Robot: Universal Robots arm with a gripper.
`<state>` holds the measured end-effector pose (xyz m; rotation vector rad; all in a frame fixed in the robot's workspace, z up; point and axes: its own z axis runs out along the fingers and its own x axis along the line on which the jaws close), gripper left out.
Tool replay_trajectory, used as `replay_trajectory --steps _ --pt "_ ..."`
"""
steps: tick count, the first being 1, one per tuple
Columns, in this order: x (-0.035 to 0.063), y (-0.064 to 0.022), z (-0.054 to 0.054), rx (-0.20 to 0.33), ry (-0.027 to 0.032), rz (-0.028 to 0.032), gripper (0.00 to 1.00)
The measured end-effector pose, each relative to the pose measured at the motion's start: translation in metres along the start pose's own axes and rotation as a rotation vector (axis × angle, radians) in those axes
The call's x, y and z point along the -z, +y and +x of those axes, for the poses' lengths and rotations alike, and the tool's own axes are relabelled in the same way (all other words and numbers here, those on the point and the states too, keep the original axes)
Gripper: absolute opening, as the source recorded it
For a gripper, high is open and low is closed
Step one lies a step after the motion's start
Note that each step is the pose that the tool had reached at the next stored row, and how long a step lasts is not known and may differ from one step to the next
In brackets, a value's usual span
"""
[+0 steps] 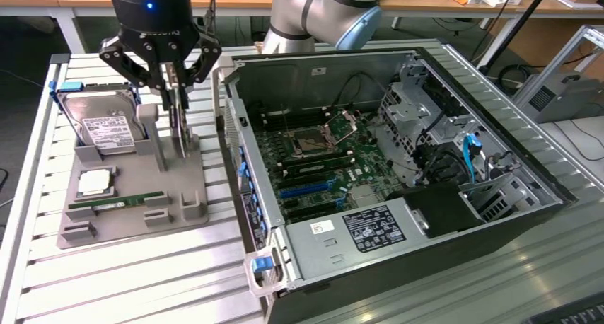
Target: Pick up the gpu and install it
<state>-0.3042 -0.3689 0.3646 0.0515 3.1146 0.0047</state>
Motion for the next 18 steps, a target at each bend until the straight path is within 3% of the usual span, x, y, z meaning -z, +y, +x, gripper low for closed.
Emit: replay_trajectory --steps 18 --pt "0.0045 0.0000 -0.0001 0.000 0.0001 0.0001 0.27"
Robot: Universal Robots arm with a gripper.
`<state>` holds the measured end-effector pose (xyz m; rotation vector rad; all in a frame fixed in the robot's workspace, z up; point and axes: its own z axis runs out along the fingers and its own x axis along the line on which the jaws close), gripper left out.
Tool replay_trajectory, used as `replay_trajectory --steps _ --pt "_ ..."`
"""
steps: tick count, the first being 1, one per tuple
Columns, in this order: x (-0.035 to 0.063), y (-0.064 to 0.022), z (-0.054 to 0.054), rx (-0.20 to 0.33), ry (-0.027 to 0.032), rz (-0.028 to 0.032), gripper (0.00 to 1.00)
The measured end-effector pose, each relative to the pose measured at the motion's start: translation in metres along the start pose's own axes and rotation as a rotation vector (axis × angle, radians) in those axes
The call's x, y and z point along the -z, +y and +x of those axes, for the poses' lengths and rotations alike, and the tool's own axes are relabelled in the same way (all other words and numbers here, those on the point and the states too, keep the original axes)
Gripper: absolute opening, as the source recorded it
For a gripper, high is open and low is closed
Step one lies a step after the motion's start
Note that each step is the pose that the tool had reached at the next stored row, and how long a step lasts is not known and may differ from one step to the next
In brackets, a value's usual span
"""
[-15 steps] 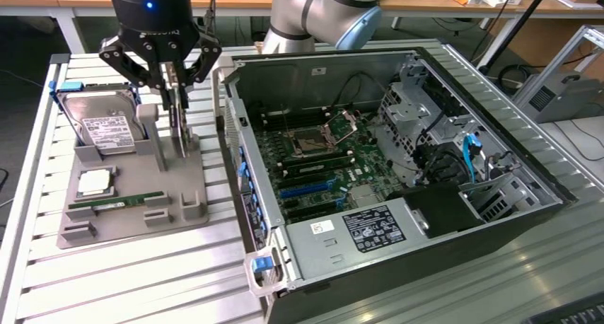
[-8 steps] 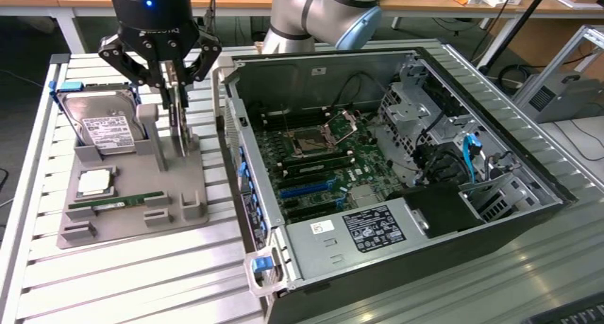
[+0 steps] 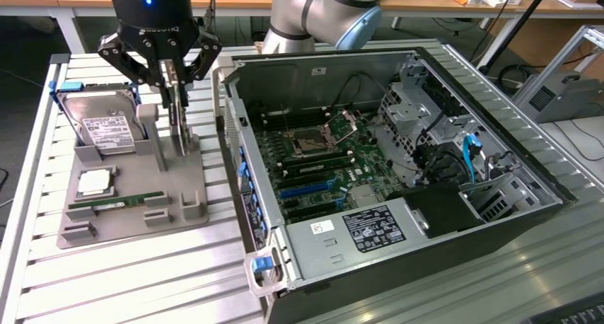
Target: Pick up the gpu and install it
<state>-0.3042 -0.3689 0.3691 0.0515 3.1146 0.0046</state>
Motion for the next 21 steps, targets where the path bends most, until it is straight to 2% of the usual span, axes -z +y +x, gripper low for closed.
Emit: replay_trajectory --steps 21 --pt "0.0058 0.0000 -0.0001 0.000 -0.0001 0.0000 0.27"
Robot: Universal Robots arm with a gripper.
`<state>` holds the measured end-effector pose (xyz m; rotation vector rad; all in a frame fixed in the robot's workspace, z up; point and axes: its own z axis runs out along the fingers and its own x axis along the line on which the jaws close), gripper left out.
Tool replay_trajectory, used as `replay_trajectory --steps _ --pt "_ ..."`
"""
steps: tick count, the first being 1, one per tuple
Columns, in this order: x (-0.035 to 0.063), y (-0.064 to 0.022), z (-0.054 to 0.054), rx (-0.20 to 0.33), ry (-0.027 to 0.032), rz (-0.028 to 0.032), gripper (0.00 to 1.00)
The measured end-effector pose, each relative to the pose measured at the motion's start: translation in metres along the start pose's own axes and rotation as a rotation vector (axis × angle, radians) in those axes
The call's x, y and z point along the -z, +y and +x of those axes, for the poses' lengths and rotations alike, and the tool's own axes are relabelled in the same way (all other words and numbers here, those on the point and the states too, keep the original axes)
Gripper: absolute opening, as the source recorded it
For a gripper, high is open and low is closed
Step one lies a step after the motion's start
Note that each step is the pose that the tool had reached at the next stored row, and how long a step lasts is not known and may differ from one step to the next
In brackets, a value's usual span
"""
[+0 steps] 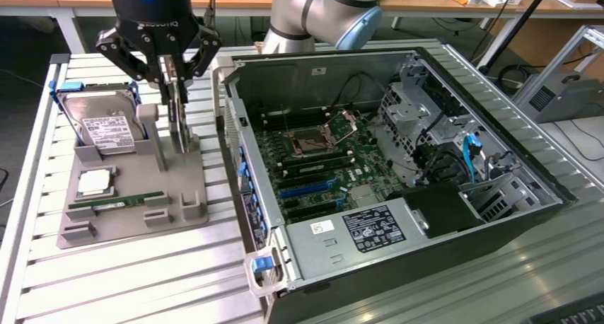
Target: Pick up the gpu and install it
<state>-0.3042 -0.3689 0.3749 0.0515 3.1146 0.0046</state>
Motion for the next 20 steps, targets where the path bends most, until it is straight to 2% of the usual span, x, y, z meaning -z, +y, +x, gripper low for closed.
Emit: replay_trajectory --steps 15,20 --pt "0.0049 0.0000 0.000 0.000 0.0000 0.0000 0.27" --pt "0.0116 0.0000 0.000 0.000 0.0000 0.0000 0.27"
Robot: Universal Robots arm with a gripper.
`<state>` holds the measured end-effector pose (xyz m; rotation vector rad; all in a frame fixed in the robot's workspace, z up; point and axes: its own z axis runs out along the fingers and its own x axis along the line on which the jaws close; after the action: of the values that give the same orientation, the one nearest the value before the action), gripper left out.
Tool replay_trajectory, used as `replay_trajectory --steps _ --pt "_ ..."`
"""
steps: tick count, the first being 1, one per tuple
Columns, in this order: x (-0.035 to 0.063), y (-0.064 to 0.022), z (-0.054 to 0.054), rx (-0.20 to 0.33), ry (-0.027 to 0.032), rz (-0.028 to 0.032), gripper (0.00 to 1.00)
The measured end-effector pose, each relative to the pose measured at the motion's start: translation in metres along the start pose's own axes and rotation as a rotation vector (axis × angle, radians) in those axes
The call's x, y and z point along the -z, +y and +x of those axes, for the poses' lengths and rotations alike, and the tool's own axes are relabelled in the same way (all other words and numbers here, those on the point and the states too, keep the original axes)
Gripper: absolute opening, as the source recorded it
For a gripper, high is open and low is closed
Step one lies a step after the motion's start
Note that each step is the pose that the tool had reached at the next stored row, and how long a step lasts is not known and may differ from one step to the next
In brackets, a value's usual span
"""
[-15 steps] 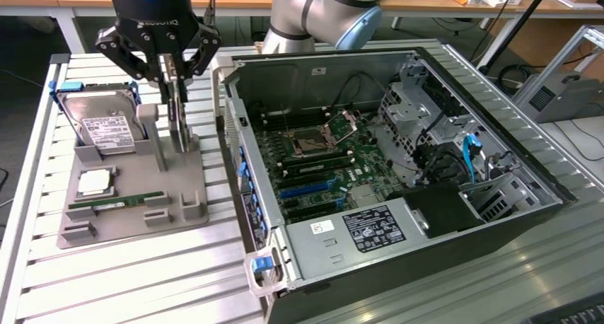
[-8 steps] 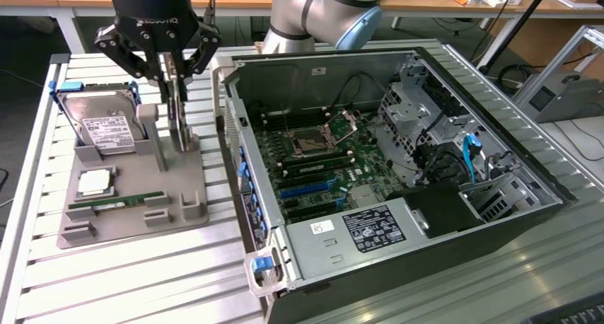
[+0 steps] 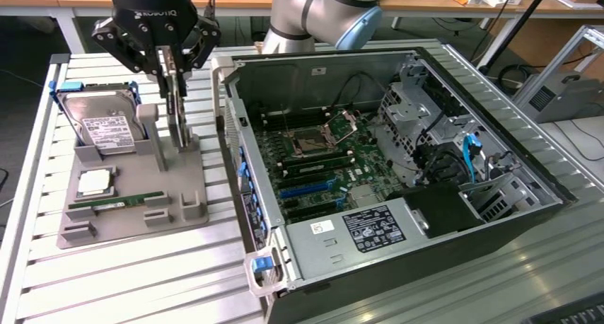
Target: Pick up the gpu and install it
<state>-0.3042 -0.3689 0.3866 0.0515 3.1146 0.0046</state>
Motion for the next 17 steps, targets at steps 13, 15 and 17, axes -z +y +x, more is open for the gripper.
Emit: replay_trajectory --steps 13,15,17 --pt "0.0081 0.0000 -0.0002 0.000 -0.0001 0.0000 0.27" --pt "0.0086 0.0000 -0.0002 0.000 0.0000 0.0000 0.27" --pt "0.0090 0.0000 -0.0003 0.000 -0.0001 0.0000 0.27"
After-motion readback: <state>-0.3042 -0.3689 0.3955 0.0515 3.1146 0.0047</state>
